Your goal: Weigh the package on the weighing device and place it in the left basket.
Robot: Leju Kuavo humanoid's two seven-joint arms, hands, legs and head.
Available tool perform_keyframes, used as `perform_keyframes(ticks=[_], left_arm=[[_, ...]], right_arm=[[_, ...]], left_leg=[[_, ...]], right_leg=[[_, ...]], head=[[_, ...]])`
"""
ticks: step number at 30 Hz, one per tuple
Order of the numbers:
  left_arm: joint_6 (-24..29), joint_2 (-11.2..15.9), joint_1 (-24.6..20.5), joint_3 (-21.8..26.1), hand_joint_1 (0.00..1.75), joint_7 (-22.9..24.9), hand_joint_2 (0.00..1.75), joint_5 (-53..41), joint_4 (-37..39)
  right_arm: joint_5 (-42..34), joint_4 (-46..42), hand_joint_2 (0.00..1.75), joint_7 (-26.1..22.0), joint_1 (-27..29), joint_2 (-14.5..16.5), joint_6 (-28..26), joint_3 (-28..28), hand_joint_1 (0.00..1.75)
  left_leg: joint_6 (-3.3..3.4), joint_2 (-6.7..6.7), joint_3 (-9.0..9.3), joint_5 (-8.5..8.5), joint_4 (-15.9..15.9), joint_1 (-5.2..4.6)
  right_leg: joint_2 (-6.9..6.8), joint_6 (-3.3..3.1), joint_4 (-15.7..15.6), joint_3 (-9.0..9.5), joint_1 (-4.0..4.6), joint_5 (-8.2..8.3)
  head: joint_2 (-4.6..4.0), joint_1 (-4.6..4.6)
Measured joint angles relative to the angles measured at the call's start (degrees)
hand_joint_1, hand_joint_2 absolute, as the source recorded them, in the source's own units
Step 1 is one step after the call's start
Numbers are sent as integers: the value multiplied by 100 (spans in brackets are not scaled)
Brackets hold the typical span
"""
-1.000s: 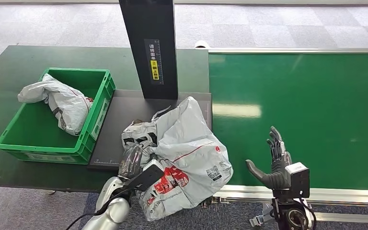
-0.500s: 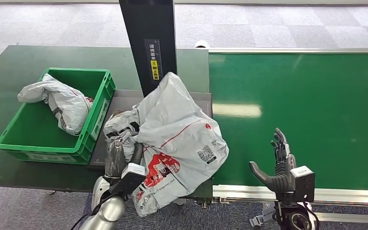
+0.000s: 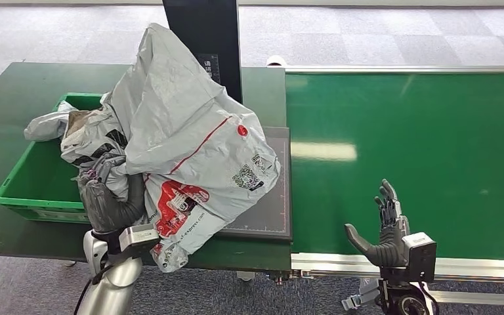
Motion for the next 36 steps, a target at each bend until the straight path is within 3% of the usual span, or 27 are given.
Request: perform_keyframes(ticks=[6,13,16,18,20,21,23,30,36], left_arm=[[2,-151,-102,351,175,-8,175,-776,-245],[2,-347,-769,1616,175,-13,175,-1772,-675],[-2,-415,-1259,2306,175,205,175,-2736,-541],[-5,-257,-1691,2718,175,1075,175,-3838,-5],[-7,138,-2056,2868,175,2512,175,-4735,729],[-6,358,-2198,2870,175,3175,175,-4939,1058],[-4,735,-2405,2843,175,3974,175,-5006,1614],[-197,1711,-3076,2176,175,5405,175,-5042,3497],[-1044,2057,-3566,1608,175,5844,175,-5043,4732]], right_arm=[[-33,0,175,-18,8,-7,-27,0,0],[-39,2,175,-41,2,-3,-64,2,0],[-19,2,175,-43,-18,7,-98,9,0],[-16,2,175,-3,-24,8,-95,11,0],[-7,2,175,56,-32,9,-43,11,0],[6,2,175,77,-35,9,-17,11,0],[36,3,175,100,-48,10,6,9,0],[54,21,175,109,-112,7,10,20,0],[83,73,175,109,-170,11,81,26,0]], left_leg=[[0,-1,-2,0,0,0],[-2,2,0,3,-1,4],[-2,1,0,4,-1,4],[-3,2,3,7,-1,3],[-8,20,5,11,-2,4],[-10,30,5,12,-3,5],[-12,36,5,14,-3,7],[-13,27,-3,14,-2,6],[-13,27,-3,14,-1,5]], right_leg=[[0,0,0,-2,0,0],[1,-1,2,0,3,1],[-1,-1,2,1,3,1],[1,-4,2,3,3,3],[15,-13,4,-1,4,11],[24,-17,5,-5,6,14],[33,-19,7,-10,8,15],[27,-16,6,-13,8,12],[27,-15,6,-12,6,13]], head=[[0,2],[0,-1],[0,1],[0,3],[0,2],[0,-1],[0,0],[0,3],[0,2]])
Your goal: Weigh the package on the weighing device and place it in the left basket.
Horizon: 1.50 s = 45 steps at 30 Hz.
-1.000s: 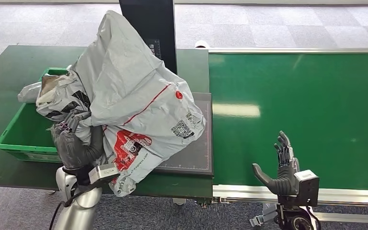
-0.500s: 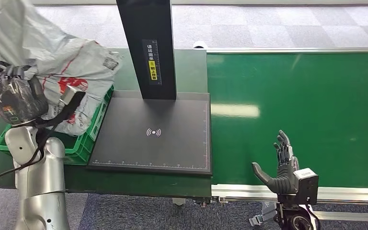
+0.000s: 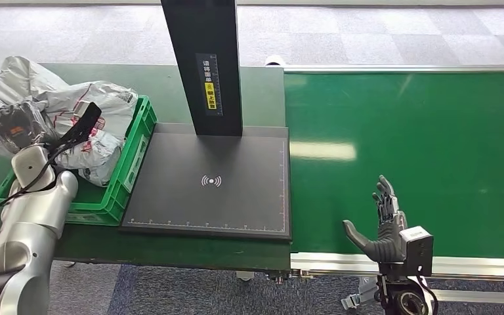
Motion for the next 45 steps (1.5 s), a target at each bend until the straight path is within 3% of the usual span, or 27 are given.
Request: perform_keyframes(ticks=[13,14,17,18,19,25,33,38,45], left_arm=[[-2869,198,-396,-821,175,52,175,0,1151],[-3054,209,-417,-904,154,89,175,1,1196],[-3416,260,-482,-1106,23,147,175,2,1321],[-3458,276,-495,-1156,0,161,175,2,1354],[-3453,288,-499,-1205,0,180,175,2,1380],[-2526,295,-368,-1356,0,359,175,0,1440],[-59,237,-76,-1347,0,99,175,113,1303],[966,118,212,-1059,0,-675,175,432,604],[1062,-348,927,-188,0,-2251,175,625,-1495]], right_arm=[[128,328,175,-65,-293,-2,186,3,0],[147,362,175,-66,-323,1,200,4,0],[177,451,175,-74,-401,15,220,10,0],[178,474,175,-78,-415,20,220,11,0],[179,491,175,-80,-423,24,220,11,0],[182,506,175,-46,-401,46,220,11,0],[85,465,175,49,-368,46,193,11,0],[19,465,175,64,-380,44,140,18,0],[-78,469,175,66,-426,11,23,50,0]], left_leg=[[0,-8,7,0,-1,-1],[0,-9,10,0,-1,-1],[0,-12,24,0,-3,-1],[0,-13,29,-1,-3,-1],[0,-15,32,-1,-3,-1],[-2,-23,34,5,-3,0],[-2,-23,22,5,-1,0],[-2,-20,11,4,0,-1],[-2,-10,1,2,-1,0]], right_leg=[[-8,0,0,13,-1,-1],[-10,0,0,17,-1,-1],[-15,0,-1,32,-2,-3],[-16,0,-1,37,-2,-4],[-17,0,-1,40,-2,-4],[-24,0,-1,42,0,-4],[-24,0,-1,31,-1,-4],[-21,1,-1,14,-1,-3],[-14,1,-2,3,0,-3]], head=[[0,0],[0,0],[0,-1],[0,0],[0,-2],[0,-1],[0,0],[0,-1],[0,0]])
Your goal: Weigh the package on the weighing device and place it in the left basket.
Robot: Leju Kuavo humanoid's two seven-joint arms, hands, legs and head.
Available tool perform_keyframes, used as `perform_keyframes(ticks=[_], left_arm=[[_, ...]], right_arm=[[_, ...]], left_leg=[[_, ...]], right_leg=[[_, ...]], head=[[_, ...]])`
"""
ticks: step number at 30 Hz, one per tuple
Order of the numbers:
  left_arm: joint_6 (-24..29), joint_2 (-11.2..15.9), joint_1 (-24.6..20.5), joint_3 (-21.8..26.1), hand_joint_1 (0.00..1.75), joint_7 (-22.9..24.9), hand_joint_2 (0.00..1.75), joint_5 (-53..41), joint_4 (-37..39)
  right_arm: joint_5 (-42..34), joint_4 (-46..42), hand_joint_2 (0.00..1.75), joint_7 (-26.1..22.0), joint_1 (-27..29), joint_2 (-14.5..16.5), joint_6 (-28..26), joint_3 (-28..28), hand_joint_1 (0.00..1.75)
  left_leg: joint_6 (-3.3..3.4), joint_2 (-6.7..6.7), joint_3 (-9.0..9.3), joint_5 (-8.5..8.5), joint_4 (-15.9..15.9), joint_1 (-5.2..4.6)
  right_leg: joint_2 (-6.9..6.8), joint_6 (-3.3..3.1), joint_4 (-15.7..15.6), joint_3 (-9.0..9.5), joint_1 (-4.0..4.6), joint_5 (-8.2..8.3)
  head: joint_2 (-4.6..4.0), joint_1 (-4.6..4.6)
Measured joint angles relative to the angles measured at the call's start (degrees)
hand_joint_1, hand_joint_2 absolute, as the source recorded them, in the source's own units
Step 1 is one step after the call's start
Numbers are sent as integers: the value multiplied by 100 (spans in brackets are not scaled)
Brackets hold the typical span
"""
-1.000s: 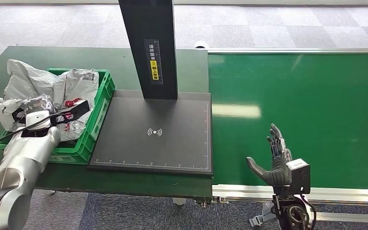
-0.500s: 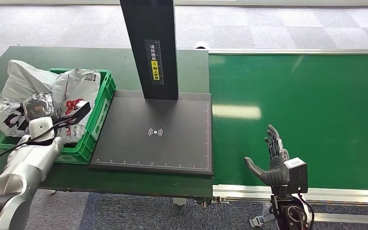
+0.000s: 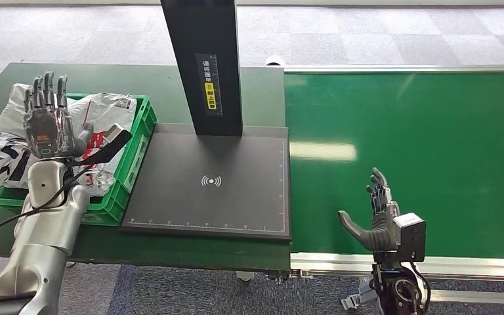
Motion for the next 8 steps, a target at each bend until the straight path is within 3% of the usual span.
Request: perform_keyframes(ticks=[2,4,6,8], left_arm=[[-1,-186,96,279,0,-549,175,230,-415],[-1,-458,133,689,0,-1547,175,776,-705],[-12,-760,137,1122,0,-2638,175,1735,-804],[-74,-940,154,1305,0,-3182,175,2640,-773]], right_arm=[[-23,2,175,-16,-7,-13,-25,2,0],[-49,7,175,-58,-15,-26,-48,8,0],[-90,14,175,-119,-23,-38,-65,23,0],[-140,17,175,-175,-27,-47,-98,36,0]], left_leg=[[0,0,-1,0,0,0],[0,-5,-2,0,0,-1],[1,-9,-1,0,0,-1],[1,-9,-1,0,0,-2]], right_leg=[[-1,0,-1,0,0,0],[-3,0,-1,1,-1,0],[-5,0,-1,2,-2,0],[-5,1,-2,2,-2,1]], head=[[0,-1],[0,0],[0,2],[0,0]])
